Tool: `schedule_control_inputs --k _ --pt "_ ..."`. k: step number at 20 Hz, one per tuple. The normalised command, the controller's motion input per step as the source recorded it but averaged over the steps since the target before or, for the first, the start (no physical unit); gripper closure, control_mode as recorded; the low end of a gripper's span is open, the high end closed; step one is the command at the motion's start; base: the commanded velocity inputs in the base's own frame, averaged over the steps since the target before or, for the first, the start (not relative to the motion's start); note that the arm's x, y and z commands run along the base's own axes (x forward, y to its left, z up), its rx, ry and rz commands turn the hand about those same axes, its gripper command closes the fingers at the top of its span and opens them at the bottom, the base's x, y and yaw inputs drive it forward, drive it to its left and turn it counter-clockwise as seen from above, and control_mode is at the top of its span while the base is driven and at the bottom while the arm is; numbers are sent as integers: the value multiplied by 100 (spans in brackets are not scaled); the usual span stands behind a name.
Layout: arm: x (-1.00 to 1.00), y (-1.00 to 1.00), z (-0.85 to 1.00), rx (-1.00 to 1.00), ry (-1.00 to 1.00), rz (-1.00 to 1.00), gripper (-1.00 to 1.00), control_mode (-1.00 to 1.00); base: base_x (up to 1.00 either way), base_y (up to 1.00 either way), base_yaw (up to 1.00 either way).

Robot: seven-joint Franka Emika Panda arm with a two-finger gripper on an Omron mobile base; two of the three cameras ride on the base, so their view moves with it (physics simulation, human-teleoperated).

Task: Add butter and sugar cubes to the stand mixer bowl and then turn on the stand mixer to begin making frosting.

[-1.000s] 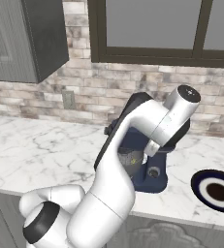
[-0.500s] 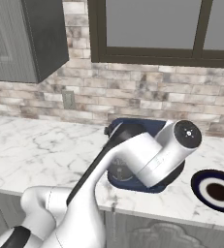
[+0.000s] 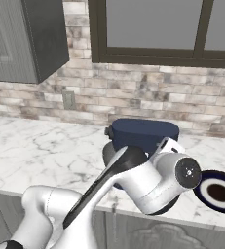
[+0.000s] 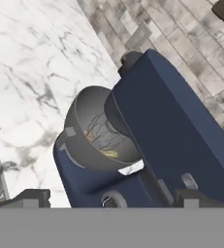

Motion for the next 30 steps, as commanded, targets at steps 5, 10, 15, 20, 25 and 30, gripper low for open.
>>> schedule_control_inputs --k 5,10,15,20,25,30 --pt "-4 5 -19 10 -7 0 -100 -100 0 0 0" --pt "-6 9 -28 5 -3 0 -100 -100 0 0 0" --pt "-1 6 -24 1 -4 0 -100 -100 0 0 0" --pt "0 9 -25 0 -3 -3 -100 -100 0 0 0" --pt "0 4 -25 0 -2 -7 -100 -100 0 0 0" --pt "2 1 -20 0 -4 -10 -100 -100 0 0 0"
